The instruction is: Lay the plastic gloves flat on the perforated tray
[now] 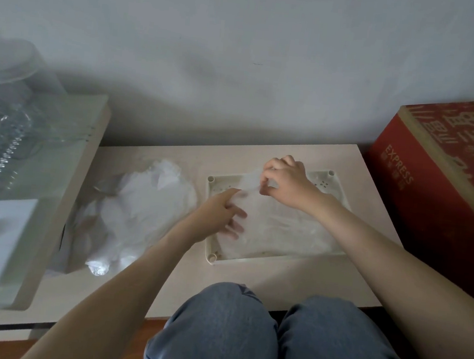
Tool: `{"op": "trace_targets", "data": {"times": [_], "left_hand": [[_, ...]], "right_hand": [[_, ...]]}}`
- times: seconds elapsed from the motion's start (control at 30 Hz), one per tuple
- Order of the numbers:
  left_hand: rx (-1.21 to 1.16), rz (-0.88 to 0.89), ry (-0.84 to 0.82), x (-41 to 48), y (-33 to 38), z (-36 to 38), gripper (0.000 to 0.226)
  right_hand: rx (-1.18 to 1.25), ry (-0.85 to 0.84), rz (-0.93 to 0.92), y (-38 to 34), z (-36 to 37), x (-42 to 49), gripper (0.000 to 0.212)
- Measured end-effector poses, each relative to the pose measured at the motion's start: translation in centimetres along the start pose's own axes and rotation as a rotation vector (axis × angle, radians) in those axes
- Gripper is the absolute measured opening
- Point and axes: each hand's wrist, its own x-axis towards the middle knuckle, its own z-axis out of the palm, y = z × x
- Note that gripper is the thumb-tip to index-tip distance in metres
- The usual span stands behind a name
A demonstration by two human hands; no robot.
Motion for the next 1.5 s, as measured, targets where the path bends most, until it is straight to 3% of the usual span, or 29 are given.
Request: {"op": "trace_targets", "data": {"times": [0.07, 0.23, 0.37, 0.47, 0.57, 0.63, 0.73, 0.9, 1.07, 1.13, 1.5], "left_hand": [[0.045, -0.006, 0.031, 0.1, -0.6, -0.1, 0.044], [0.193, -0.041, 0.065, 0.2, -1.0, -0.3, 0.046], [0.475, -0.015, 0.102, 0.3, -1.3, -0.5, 0.035], [0.602, 0.027, 0.152, 0.3, -1.2, -0.1, 0.047], [0.737, 0.223, 0.310, -0.3, -0.9, 0.4, 0.075], [0.928, 0.408, 0.369, -0.3, -0.5, 0.4, 0.076], [1.193, 0.531, 0.203, 0.6, -0.3, 0.4, 0.062], [1.346, 0.323, 0.019, 3.1, -2.2, 1.4, 0.073], [1.330, 0.258, 0.017, 4.5, -3.4, 2.0, 0.077], [1.339, 0.258, 0.030, 4.6, -3.2, 2.3, 0.075], [1.320, 0.276, 0.061, 3.9, -2.8, 3.1, 0.069]], "right_hand": [[-0.043, -0.058, 0.038, 0.4, -0.4, 0.4, 0.015], [0.094, 0.002, 0.132, 1.5, -1.6, 1.2, 0.018], [0.106, 0.010, 0.177, 1.6, -1.9, 2.0, 0.018], [0.089, 0.022, 0.166, 1.3, -1.5, 2.3, 0.021], [0.034, 0.054, 0.127, 1.0, -1.3, 2.6, 0.024], [-0.027, 0.080, 0.100, 0.9, -1.3, 2.8, 0.027], [-0.074, 0.194, 0.098, 0.7, -1.2, 2.8, 0.032], [-0.023, 0.341, 0.019, 0.0, -0.1, 0.0, 0.042], [-0.060, -0.253, 0.057, 0.1, 3.2, -4.7, 0.071], [-0.107, -0.374, 0.137, 0.8, 4.0, -5.7, 0.071], [-0.088, -0.413, 0.198, 2.1, 3.1, -6.3, 0.067]]}}
